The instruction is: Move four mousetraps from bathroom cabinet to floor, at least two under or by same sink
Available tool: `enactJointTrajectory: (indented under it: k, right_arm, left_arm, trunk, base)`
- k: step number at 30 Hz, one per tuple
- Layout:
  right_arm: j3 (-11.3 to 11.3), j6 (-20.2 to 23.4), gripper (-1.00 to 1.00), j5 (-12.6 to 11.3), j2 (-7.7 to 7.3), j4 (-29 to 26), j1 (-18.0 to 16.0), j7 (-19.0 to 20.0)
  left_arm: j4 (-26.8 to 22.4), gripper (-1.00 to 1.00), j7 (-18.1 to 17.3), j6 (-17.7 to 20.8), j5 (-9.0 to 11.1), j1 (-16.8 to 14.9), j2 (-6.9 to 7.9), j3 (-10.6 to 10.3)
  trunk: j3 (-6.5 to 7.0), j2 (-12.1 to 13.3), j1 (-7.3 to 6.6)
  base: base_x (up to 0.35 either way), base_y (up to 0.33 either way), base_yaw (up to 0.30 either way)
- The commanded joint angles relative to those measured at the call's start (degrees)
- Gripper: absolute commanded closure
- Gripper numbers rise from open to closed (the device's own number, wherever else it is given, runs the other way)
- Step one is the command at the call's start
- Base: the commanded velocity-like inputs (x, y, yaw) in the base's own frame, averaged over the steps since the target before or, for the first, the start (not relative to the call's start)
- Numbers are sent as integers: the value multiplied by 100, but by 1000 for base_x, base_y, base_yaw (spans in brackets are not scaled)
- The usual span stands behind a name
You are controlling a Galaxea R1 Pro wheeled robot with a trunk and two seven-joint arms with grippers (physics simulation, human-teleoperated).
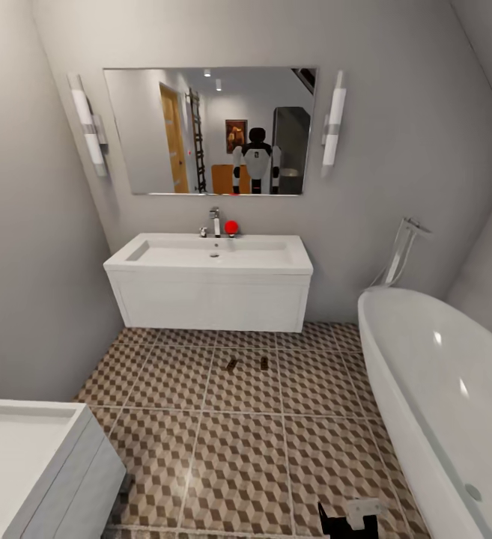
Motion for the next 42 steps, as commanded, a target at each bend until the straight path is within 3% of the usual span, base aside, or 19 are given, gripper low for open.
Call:
enactJointTrajectory:
  k: [1, 12, 27, 31, 35, 40, 42]
  right_arm:
    - [51, -17, -100, -50, -2, 2, -3, -9]
    - [51, -17, -100, -48, -6, 8, -3, -9]
    - [56, -15, -100, -43, -45, 140, -3, 19]
    - [62, -24, -100, -42, -126, 353, -2, 40]
    - [66, -122, -100, -54, -318, 468, -2, 68]
    - [68, -179, -100, -60, -422, 499, -2, 330]
    - [68, -201, -100, -58, -432, 506, -2, 684]
  left_arm:
    - [-1, -100, 29, -11, 27, -3, 1, -50]
    - [0, -100, 29, -11, 27, -3, 0, -50]
    - [39, -100, 29, -2, 30, -3, -37, -50]
    - [242, -100, 47, -1, 34, -3, -65, -44]
    - [554, -100, 53, -1, 68, -3, -63, -36]
    - [774, -100, 55, -8, 306, -3, -51, -38]
    - [826, -100, 52, -10, 650, -3, -42, -40]
  trunk:
    - [-6, -4, 0]
    - [-6, -4, 0]
    - [-4, -4, 0]
    - [-4, -4, 0]
    - [-4, -4, 0]
    - [-4, -4, 0]
    - [-4, -4, 0]
  base:
    - [0, 0, 173]
    - [0, 0, 163]
    - [0, 0, 20]
    - [0, 0, 0]
    - [0, 0, 0]
    - [0, 0, 0]
    - [0, 0, 0]
